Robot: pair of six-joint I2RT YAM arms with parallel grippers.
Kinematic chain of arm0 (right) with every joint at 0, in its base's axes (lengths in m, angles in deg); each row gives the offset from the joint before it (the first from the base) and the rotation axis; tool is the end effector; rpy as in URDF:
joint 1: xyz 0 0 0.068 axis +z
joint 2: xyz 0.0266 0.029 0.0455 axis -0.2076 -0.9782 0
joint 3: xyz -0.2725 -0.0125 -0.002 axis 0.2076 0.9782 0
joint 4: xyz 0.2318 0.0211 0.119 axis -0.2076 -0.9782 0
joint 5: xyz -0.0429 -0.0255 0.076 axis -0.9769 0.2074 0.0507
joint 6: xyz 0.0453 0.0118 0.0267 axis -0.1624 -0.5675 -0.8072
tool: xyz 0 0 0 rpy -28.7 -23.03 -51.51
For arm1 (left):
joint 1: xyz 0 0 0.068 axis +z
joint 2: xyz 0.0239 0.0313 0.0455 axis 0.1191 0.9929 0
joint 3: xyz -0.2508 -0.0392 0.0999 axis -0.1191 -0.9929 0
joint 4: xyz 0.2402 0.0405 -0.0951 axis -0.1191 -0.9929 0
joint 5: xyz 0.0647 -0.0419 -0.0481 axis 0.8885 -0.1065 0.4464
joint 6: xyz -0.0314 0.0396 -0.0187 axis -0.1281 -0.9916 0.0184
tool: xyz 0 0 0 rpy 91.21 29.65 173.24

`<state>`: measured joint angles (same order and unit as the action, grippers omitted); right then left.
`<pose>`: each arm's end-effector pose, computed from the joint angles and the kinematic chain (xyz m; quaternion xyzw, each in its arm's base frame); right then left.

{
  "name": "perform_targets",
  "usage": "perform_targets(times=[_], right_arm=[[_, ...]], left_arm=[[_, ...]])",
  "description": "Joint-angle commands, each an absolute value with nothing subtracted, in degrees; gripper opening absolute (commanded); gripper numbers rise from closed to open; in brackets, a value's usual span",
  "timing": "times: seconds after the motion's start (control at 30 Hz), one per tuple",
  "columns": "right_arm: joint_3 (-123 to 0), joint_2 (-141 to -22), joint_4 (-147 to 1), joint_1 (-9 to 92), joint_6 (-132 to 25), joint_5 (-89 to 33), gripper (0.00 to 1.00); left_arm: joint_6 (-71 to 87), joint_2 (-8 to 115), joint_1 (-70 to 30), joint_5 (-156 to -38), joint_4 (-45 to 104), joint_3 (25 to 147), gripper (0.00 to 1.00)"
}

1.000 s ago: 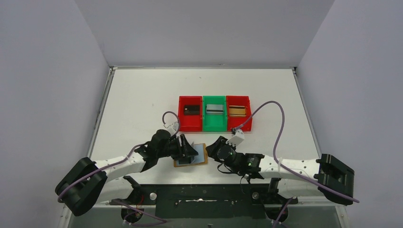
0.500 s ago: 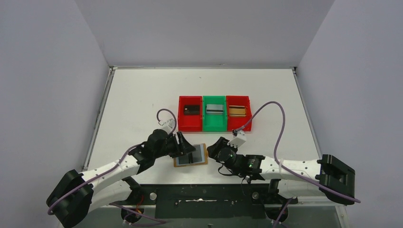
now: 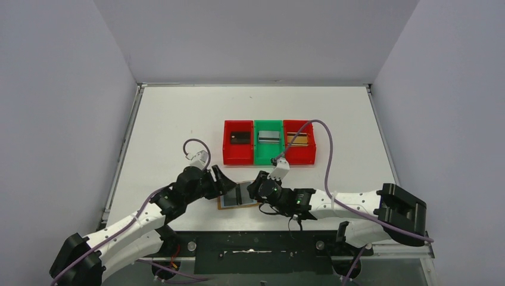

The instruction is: Take the credit cards out of the card holder

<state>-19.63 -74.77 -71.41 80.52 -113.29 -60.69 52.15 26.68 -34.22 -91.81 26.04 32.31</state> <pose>0.1074 0.2325 0.1856 0.0780 0.8848 0.3127 0.3367 0.1356 -0.1205 0.1830 -0.0957 0.8684 -0.3774 0.3071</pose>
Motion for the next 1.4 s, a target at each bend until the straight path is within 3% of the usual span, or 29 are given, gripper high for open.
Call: perform_targets(times=[0.0,0.07,0.33,0.47,0.7,0.93,1.37], right_arm=[[-24.39,-78.22,-68.92,80.68,-109.86,-58.62,0.32],[-25.91,-80.15,-70.33,80.21,-109.71,-57.74,0.30],[-28.05,-84.98,-73.97,78.37,-110.87,-56.79,0.29],[-27.48,-86.71,-74.50,77.07,-111.22,-55.84,0.29],[-26.43,-89.84,-74.03,76.14,-111.88,-54.23,0.29],[-25.18,-91.42,-74.79,76.07,-114.16,-54.84,0.25],[-24.44,-93.07,-76.78,76.49,-117.08,-55.73,0.15]], left_arm=[[52.97,23.03,-33.32,-88.57,24.06,32.05,0.59],[53.24,21.31,-33.03,-87.63,22.99,31.80,0.61],[54.51,13.92,-30.81,-86.24,20.66,29.39,0.90],[54.74,12.18,-29.16,-89.31,22.28,27.97,0.93],[53.85,14.27,-25.51,-100.59,32.21,25.18,0.93],[48.41,23.18,-25.41,-105.97,32.06,29.83,0.78],[46.51,35.25,-28.75,-106.40,35.31,34.24,0.66]])
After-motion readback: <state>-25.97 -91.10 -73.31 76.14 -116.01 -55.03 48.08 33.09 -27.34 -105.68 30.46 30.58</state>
